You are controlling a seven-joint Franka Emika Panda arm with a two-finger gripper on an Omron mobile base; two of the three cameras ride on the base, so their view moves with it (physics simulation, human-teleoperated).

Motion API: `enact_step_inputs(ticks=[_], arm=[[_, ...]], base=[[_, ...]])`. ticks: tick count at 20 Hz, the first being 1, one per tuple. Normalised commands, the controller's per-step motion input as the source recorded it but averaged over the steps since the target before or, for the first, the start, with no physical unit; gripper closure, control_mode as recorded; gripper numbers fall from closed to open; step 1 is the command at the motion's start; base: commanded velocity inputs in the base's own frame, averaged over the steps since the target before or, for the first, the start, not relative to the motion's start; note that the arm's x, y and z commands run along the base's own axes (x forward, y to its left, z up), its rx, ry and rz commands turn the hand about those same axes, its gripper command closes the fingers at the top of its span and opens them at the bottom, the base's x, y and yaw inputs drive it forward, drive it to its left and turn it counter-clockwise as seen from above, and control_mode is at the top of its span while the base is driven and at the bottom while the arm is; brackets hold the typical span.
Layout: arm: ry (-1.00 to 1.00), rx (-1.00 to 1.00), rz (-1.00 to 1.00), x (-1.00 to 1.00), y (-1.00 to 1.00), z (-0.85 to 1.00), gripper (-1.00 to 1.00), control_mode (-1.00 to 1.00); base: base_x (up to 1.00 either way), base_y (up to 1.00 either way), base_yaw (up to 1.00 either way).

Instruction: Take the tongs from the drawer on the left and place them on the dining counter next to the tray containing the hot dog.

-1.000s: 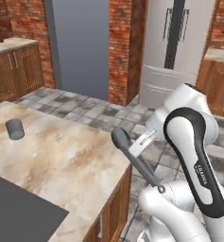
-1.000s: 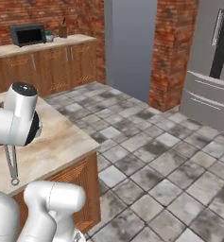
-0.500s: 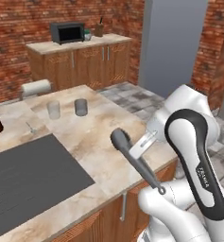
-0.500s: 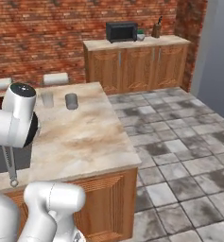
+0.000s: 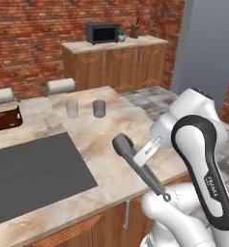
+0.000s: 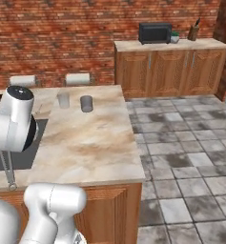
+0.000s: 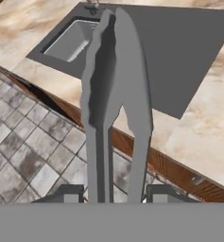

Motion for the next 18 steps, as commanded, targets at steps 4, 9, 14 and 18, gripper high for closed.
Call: enact_step_inputs(ticks=[4, 9, 14, 18], arm=[[0.00, 0.00, 0.00, 0.00, 0.00, 0.00, 1.00, 1.00], [0.00, 0.00, 0.00, 0.00, 0.00, 0.00, 1.00, 1.00], [0.00, 0.00, 0.00, 0.00, 0.00, 0.00, 1.00, 1.00], [0.00, 0.00, 0.00, 0.00, 0.00, 0.00, 1.00, 1.00]], base=[[0.41, -0.85, 0.25], [0.23, -1.00, 0.14], [0.25, -1.00, 0.12], [0.37, -1.00, 0.15]])
